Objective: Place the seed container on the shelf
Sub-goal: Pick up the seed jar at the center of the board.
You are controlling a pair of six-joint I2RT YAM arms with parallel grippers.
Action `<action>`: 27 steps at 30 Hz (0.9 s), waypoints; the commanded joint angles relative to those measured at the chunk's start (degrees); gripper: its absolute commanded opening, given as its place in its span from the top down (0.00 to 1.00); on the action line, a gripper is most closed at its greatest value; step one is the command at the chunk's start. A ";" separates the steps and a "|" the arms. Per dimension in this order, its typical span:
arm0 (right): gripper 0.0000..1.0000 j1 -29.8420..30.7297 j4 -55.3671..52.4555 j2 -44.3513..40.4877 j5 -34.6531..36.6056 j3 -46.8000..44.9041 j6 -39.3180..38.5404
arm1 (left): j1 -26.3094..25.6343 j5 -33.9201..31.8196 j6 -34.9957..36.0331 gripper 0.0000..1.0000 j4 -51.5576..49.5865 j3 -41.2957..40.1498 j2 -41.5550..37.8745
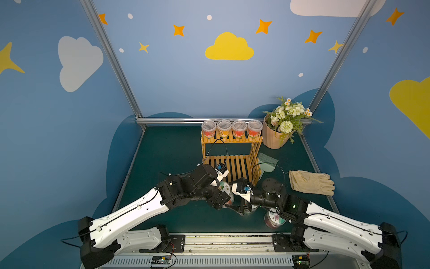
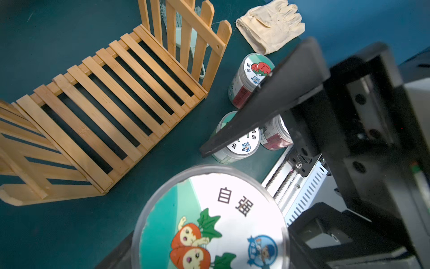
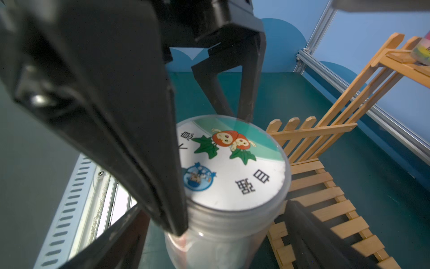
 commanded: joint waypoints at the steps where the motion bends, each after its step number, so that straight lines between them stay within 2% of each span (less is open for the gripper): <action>1: 0.02 0.08 4.73 -0.17 1.05 -0.25 2.88 | -0.72 0.99 2.03 0.26 1.23 1.50 -0.94; 10: 0.04 -0.53 6.35 2.07 -5.64 -1.02 2.85 | -3.90 1.35 7.06 0.26 0.55 3.75 -0.93; 15: 0.05 -0.63 8.48 1.88 -5.77 -2.18 3.94 | -4.21 0.96 7.58 0.26 -1.28 4.28 -1.24; 18: 0.11 -0.75 9.40 1.65 -6.02 -2.78 4.38 | -4.29 0.68 7.56 0.26 -2.09 4.45 -1.50; 21: 0.12 -0.74 9.48 1.98 -6.64 -2.79 4.72 | -4.38 0.42 7.52 0.26 -2.42 4.44 -1.69; 25: 0.20 -0.74 9.41 2.68 -6.82 -2.57 6.08 | -4.62 -0.32 7.11 0.26 -2.33 4.37 -1.93; 27: 0.21 -0.72 9.74 3.03 -6.66 -2.59 6.33 | -4.86 -1.96 6.13 0.20 -1.97 4.13 -2.26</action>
